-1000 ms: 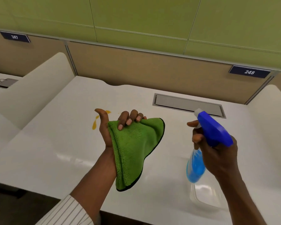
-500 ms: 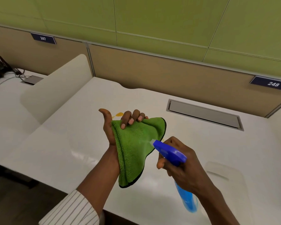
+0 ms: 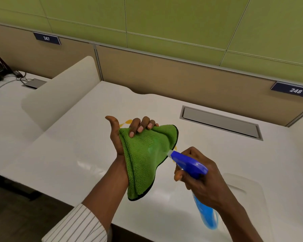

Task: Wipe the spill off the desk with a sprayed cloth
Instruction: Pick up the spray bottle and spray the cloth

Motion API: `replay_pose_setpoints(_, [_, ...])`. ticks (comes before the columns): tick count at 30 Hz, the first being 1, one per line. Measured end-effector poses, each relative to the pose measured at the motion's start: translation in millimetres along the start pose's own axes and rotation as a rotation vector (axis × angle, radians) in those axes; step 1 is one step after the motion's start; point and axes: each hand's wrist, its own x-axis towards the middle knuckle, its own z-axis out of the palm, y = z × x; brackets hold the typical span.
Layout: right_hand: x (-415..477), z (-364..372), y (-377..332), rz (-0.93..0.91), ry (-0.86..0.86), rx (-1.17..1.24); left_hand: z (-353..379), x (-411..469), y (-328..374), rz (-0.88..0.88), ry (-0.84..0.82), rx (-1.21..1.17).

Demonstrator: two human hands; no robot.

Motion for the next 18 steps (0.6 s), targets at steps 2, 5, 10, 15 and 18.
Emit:
replay_pose_setpoints(2, [-3.7,3.0,0.8,-0.006,-0.026,-0.005,0.1,-0.6,-0.7,0.003,-0.002,-0.001])
replay_pose_setpoints(5, [-7.7,6.1,4.3,0.005,-0.039,-0.022,1.0,-1.5,-1.3,0.008,-0.007,-0.006])
replay_pose_setpoints(10, [-8.7,4.2,10.0,0.018,0.04,-0.024,4.9,-4.2,-2.8,0.004,-0.022,-0.011])
replay_pose_setpoints(15, [-9.2,-1.8,14.2,0.023,0.088,0.031,7.9,-8.0,-7.6,-0.005,-0.029,-0.024])
replay_pose_setpoints(18, [-8.0,-5.7,17.3,0.015,0.141,0.082,7.5,-9.5,-9.1,-0.01,-0.029,-0.023])
